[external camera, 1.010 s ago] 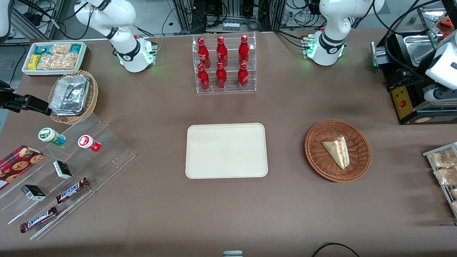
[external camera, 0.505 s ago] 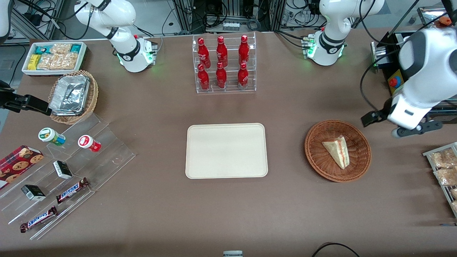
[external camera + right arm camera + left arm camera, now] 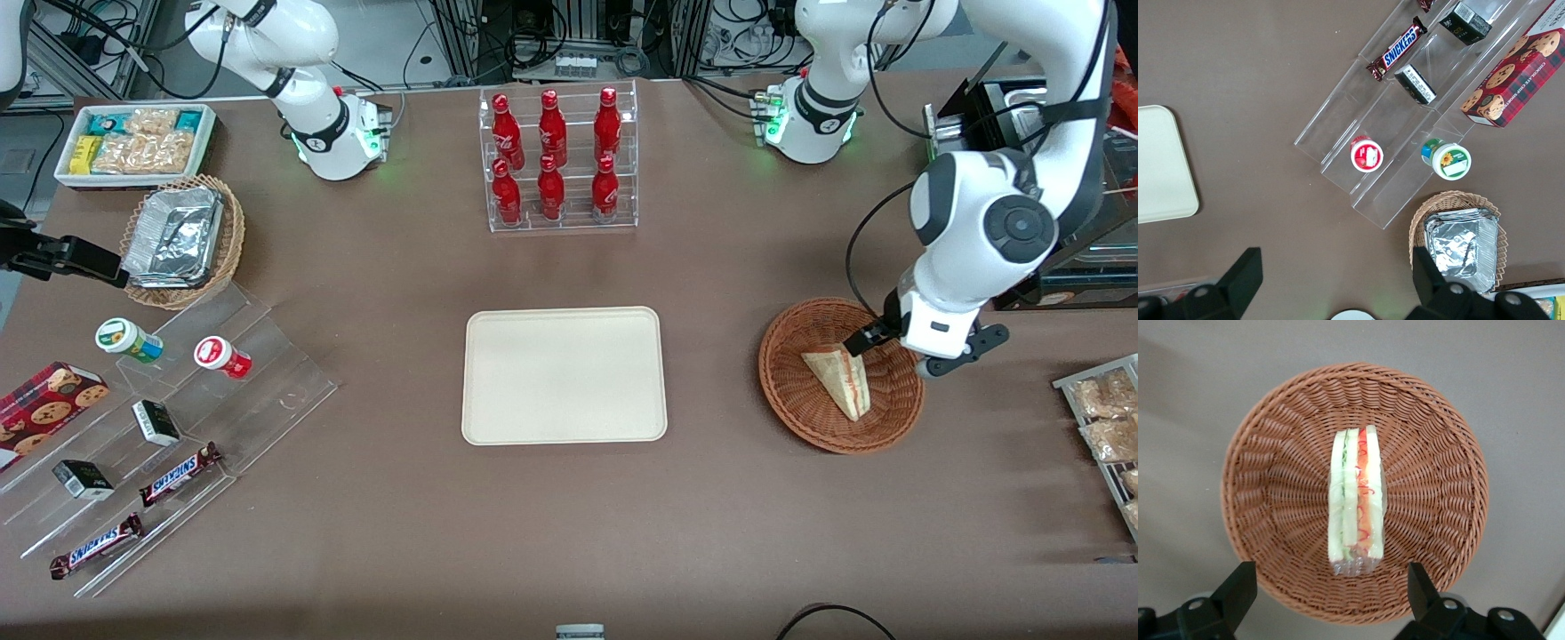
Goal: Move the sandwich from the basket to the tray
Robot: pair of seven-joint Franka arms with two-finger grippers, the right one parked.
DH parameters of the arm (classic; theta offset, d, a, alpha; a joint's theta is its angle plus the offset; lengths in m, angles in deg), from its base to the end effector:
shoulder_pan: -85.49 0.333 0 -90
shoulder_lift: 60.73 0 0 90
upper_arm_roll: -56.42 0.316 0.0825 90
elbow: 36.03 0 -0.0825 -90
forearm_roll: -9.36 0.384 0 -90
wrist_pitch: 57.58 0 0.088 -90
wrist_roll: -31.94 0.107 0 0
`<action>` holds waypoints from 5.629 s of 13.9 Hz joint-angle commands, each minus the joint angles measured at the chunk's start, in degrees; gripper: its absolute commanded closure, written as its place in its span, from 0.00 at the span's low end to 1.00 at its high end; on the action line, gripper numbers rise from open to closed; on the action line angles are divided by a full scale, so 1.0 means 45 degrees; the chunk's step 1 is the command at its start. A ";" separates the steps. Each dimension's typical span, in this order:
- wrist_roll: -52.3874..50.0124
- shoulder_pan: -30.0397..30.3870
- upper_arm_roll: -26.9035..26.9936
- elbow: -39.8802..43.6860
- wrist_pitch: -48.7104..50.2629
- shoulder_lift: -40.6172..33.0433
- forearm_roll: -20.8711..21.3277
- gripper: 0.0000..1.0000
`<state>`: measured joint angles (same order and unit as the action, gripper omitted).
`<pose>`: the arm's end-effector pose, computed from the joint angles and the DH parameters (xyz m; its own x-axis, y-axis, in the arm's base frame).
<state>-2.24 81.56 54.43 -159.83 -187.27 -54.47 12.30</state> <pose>0.5480 -0.0553 0.3466 0.8958 0.4442 0.0142 0.4444 -0.8952 -0.0332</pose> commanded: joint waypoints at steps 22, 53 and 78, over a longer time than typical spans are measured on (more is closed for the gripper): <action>0.1346 -0.0959 -0.0493 0.1296 0.1723 0.0990 0.1436 1.00; -0.1857 -0.7367 -0.1217 1.0323 0.2080 0.8706 0.0166 0.00; 0.4880 0.0519 -0.1061 0.9818 1.0319 0.1466 -0.0576 0.00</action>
<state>19.19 81.63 50.28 -112.34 -143.10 -42.34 9.78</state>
